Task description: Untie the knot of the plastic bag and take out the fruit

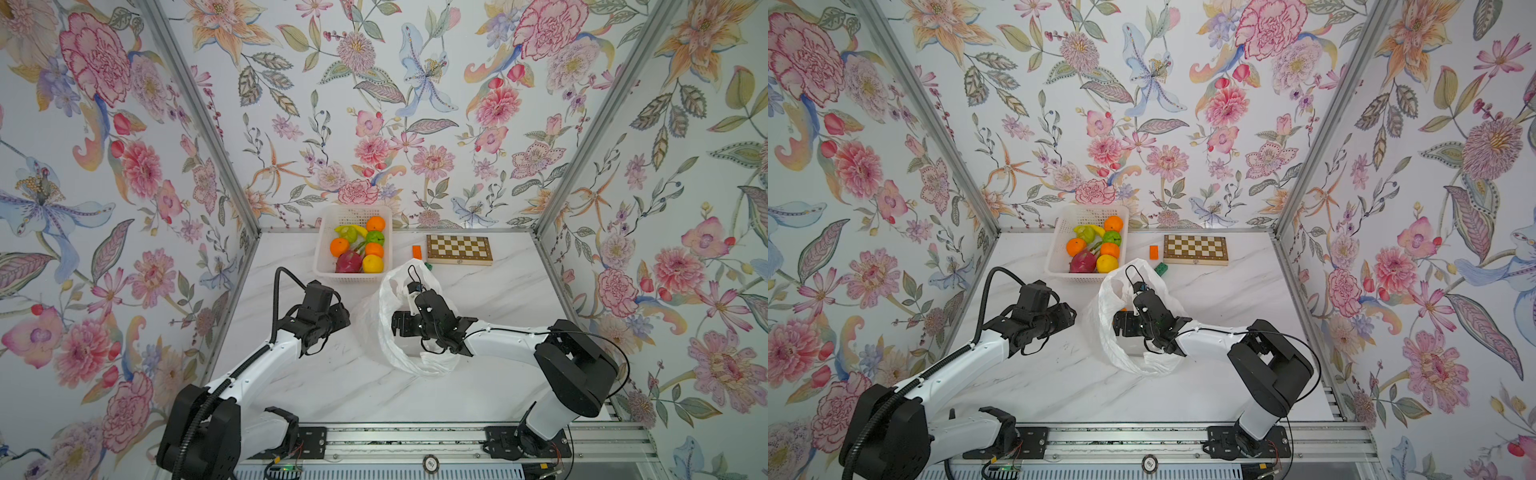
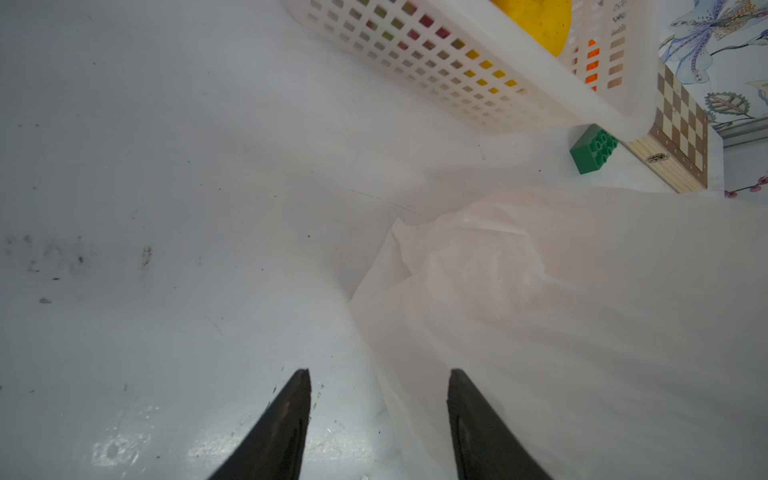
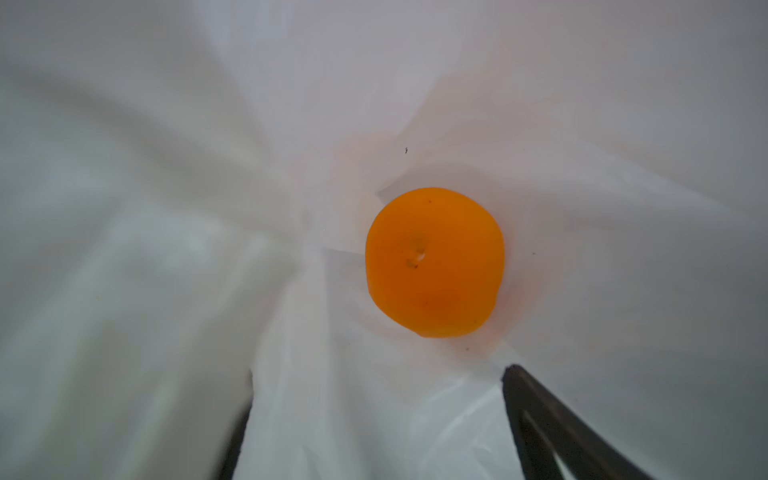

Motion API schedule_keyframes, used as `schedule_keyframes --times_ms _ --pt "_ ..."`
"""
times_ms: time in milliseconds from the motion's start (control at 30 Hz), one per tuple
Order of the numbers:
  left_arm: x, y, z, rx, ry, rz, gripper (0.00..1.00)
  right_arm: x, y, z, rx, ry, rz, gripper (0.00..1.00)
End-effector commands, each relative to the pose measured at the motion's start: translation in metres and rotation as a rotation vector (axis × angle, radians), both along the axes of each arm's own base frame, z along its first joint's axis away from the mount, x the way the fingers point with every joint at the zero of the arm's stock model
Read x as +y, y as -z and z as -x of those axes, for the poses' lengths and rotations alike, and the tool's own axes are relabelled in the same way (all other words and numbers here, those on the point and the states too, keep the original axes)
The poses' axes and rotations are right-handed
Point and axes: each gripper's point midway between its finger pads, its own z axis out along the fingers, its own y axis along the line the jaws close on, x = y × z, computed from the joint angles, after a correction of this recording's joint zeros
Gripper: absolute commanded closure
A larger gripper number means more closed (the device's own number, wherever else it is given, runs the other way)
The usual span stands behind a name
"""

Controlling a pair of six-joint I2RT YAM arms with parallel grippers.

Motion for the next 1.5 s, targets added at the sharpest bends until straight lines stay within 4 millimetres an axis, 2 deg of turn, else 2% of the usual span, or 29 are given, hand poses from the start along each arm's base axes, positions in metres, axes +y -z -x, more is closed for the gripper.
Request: schedule_keyframes --times_ms 0,267,400,533,667,800,967,1033,1233,1467 --pt "-0.006 0.009 -0.005 -0.006 0.015 0.026 0.43 -0.002 0.004 -0.019 -0.038 0.059 0.034 0.03" --pt "-0.008 0.048 0.000 0.073 0.076 -0.021 0.41 0.013 0.015 -0.043 -0.077 0.088 0.026 0.01" --pt "-0.012 0.055 0.003 0.096 0.099 -0.011 0.41 0.017 0.025 -0.048 -0.079 0.094 0.035 0.01" --pt "-0.012 0.055 0.004 0.087 0.103 -0.007 0.42 0.017 0.045 -0.050 -0.069 0.103 0.112 0.02" --pt "-0.013 0.056 0.005 0.092 0.108 -0.006 0.42 0.009 0.069 -0.048 -0.034 0.116 0.229 0.13" --pt "-0.015 0.059 0.006 0.118 0.120 -0.009 0.43 0.001 0.079 -0.044 -0.006 0.114 0.296 0.27" --pt "-0.017 0.053 0.002 0.095 0.122 0.002 0.45 0.002 0.065 -0.046 -0.026 0.102 0.284 0.44" --pt "-0.016 0.048 0.000 0.079 0.113 0.001 0.46 0.005 0.058 -0.045 -0.036 0.087 0.267 0.48" --pt "-0.011 0.041 -0.005 0.055 0.091 -0.024 0.46 0.006 0.034 -0.040 -0.059 0.066 0.215 0.55" --pt "-0.009 0.040 -0.008 0.048 0.084 -0.036 0.46 -0.009 0.013 -0.027 -0.077 0.073 0.180 0.59"
